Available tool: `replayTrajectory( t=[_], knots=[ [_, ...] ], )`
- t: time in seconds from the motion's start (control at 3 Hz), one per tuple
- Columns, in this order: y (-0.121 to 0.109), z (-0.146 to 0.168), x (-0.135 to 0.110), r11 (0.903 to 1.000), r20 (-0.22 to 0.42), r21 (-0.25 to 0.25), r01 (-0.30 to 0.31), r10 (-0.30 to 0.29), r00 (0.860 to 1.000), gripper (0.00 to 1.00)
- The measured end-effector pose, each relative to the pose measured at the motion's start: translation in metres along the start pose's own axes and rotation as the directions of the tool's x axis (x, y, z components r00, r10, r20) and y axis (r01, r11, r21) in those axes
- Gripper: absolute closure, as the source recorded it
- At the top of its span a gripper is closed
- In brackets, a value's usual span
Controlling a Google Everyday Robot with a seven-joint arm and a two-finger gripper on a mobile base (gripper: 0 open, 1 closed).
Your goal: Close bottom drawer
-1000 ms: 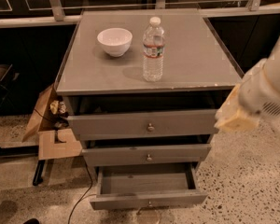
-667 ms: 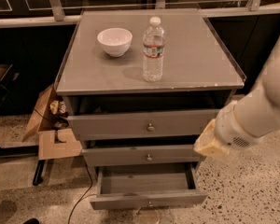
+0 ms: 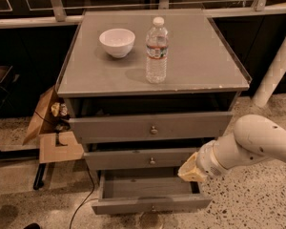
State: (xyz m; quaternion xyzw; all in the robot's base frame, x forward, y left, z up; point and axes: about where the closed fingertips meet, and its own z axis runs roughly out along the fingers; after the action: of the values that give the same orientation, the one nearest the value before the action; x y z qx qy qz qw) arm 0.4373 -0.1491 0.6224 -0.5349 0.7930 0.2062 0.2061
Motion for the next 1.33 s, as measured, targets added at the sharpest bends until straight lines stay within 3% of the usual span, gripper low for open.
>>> replayTrajectory(
  t=[0.33, 1.0, 1.33],
  knots=[
    [0.000, 0.003, 0.003, 1.0000, -0.017, 0.002, 0.002, -0.002, 1.000, 1.00],
    [-0.003, 0.061, 0.123, 0.9979, -0.082, 0.063, -0.015, 0.020, 0.996, 1.00],
    [-0.007, 0.113, 0.192, 0.9975, -0.059, 0.062, -0.034, 0.038, 0.998, 1.00]
  ],
)
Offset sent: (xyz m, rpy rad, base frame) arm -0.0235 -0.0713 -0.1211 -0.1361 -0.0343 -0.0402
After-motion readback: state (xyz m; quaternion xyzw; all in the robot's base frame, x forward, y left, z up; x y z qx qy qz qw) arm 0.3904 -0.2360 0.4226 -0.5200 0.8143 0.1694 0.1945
